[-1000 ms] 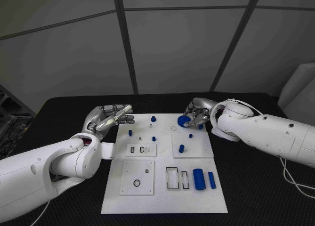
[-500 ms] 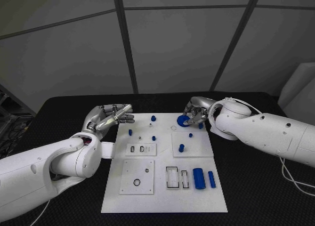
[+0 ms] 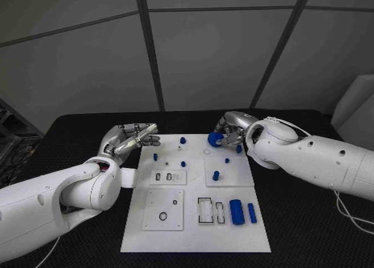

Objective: Assemble the parts on the task board

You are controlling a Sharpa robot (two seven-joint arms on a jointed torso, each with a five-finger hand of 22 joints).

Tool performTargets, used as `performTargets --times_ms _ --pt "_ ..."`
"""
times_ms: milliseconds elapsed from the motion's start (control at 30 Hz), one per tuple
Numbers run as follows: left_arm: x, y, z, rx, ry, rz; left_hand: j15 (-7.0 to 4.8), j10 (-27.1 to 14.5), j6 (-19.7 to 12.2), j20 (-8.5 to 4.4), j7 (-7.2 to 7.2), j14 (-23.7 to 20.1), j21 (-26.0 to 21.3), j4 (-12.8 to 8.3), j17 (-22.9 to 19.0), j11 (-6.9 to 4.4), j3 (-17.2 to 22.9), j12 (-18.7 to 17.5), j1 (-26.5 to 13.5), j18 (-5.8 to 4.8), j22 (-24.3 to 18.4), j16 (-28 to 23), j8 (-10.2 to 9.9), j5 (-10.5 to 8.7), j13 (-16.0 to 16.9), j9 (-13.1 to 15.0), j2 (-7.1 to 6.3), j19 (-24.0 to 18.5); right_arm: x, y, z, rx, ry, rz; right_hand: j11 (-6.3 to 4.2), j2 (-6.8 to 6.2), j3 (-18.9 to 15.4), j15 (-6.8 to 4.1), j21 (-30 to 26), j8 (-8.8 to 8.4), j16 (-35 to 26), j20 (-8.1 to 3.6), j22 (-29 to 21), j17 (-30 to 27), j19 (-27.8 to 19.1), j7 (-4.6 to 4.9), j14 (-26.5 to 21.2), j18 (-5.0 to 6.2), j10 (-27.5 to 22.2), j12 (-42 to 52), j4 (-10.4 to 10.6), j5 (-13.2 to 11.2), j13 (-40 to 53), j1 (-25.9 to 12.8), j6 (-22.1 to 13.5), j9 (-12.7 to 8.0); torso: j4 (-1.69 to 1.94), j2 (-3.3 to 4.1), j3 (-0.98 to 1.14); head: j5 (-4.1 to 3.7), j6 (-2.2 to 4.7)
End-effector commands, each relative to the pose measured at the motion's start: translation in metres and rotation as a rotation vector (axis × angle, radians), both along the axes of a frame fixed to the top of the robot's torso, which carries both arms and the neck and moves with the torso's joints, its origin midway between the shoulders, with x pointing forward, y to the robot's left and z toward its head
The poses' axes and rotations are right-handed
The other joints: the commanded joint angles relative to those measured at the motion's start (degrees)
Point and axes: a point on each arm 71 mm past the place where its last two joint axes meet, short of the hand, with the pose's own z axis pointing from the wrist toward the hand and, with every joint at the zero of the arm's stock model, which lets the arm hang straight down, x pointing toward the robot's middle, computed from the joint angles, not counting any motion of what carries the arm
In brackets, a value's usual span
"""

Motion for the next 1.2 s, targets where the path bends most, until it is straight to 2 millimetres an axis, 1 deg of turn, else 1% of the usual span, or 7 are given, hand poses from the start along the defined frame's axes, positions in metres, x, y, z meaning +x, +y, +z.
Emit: performTargets --times_ms 33,300,400,567,667,833,1200 --pt "0.000 -0.001 0.002 -0.004 -0.009 -0.012 0.00 0.04 0.26 0.02 0.23 -0.23 0.20 -0.34 0.05 0.02 0.07 -0.31 -0.26 -0.85 0.05 -0.31 -0.28 -0.23 0.02 0.02 0.11 -0.44 -0.006 0.008 0.009 0.016 -0.088 0.032 -0.03 0.81 0.39 -0.34 0.38 0.81 0.30 -0.49 8.73 3.87 1.44 -1.26 3.84 -0.68 0.41 0.29 0.05 0.44 0.11 -0.17 3.09 0.49 -0.05 -0.02 -0.05 0.09 0.05" --pt "0.000 -0.001 0.002 -0.004 -0.009 -0.013 0.00 0.04 0.26 0.02 0.23 -0.23 0.20 -0.34 0.05 0.02 0.07 -0.31 -0.26 -0.85 0.05 -0.31 -0.28 -0.23 0.02 0.02 0.11 -0.44 -0.017 0.039 0.013 0.018 -0.093 0.100 -0.02 0.47 0.58 -0.36 0.38 0.61 0.27 -0.55 8.75 3.83 1.44 -1.23 3.82 -0.69 0.25 0.06 0.12 0.40 -0.03 -0.74 3.12 0.39 0.12 0.04 -0.01 0.34 0.12" --pt "0.000 -0.002 0.002 -0.004 -0.009 -0.014 0.00 0.04 0.26 0.02 0.23 -0.23 0.20 -0.34 0.05 0.02 0.07 -0.31 -0.26 -0.85 0.05 -0.31 -0.28 -0.23 0.02 0.02 0.11 -0.44 -0.019 0.056 0.013 0.013 -0.098 0.123 0.00 0.33 0.68 -0.36 0.38 0.46 0.27 -0.57 8.74 3.83 1.42 -1.20 3.82 -0.69 0.18 -0.03 0.15 0.33 -0.06 -1.00 3.05 0.32 0.23 0.06 -0.11 0.52 0.03" --pt "0.000 -0.003 0.002 -0.005 -0.009 -0.015 0.00 0.03 0.26 0.03 0.24 -0.24 0.23 -0.39 0.10 0.03 0.08 -0.36 -0.26 -0.85 0.07 -0.36 -0.33 -0.23 0.01 0.01 0.20 -0.51 -0.020 0.082 0.012 0.003 -0.104 0.152 0.03 0.23 0.79 -0.34 0.38 0.31 0.25 -0.57 8.75 3.79 1.42 -1.16 3.80 -0.69 0.13 -0.09 0.23 0.27 -0.07 -1.34 3.00 0.25 0.24 0.07 -0.08 0.74 -0.09" --pt "0.000 -0.003 0.002 -0.006 -0.009 -0.016 0.00 0.03 0.26 0.03 0.24 -0.24 0.23 -0.39 0.10 0.03 0.08 -0.36 -0.26 -0.85 0.07 -0.36 -0.33 -0.23 0.01 0.01 0.20 -0.51 -0.019 0.096 0.010 -0.006 -0.105 0.163 0.07 0.08 0.92 -0.31 0.37 0.11 0.24 -0.57 8.73 3.78 1.39 -1.11 3.80 -0.68 0.07 -0.16 0.31 0.27 -0.07 -1.71 2.90 0.16 0.31 0.14 -0.13 0.79 -0.06" --pt "0.000 -0.004 0.002 -0.006 -0.009 -0.017 0.00 0.03 0.26 0.03 0.24 -0.24 0.23 -0.39 0.10 0.03 0.08 -0.36 -0.26 -0.85 0.07 -0.36 -0.33 -0.23 0.01 0.01 0.20 -0.51 -0.019 0.107 0.002 -0.030 -0.090 0.175 0.09 0.00 0.98 -0.30 0.38 0.01 0.24 -0.56 8.75 3.79 1.41 -1.08 3.80 -0.69 0.02 -0.21 0.32 0.29 -0.09 -1.86 2.84 0.11 0.14 0.10 -0.07 0.96 -0.14" --pt "0.000 -0.005 0.002 -0.007 -0.009 -0.020 0.00 0.03 0.26 0.03 0.24 -0.24 0.23 -0.39 0.10 0.03 0.08 -0.36 -0.26 -0.85 0.07 -0.36 -0.33 -0.23 0.01 0.01 0.20 -0.51 -0.020 0.122 -0.013 -0.080 -0.046 0.203 0.19 -0.30 1.15 -0.22 0.34 -0.32 0.19 -0.52 8.68 3.72 1.34 -0.96 3.78 -0.67 -0.24 -0.53 0.35 0.21 -0.28 -2.37 2.64 -0.03 0.16 0.11 -0.01 1.12 -0.39"
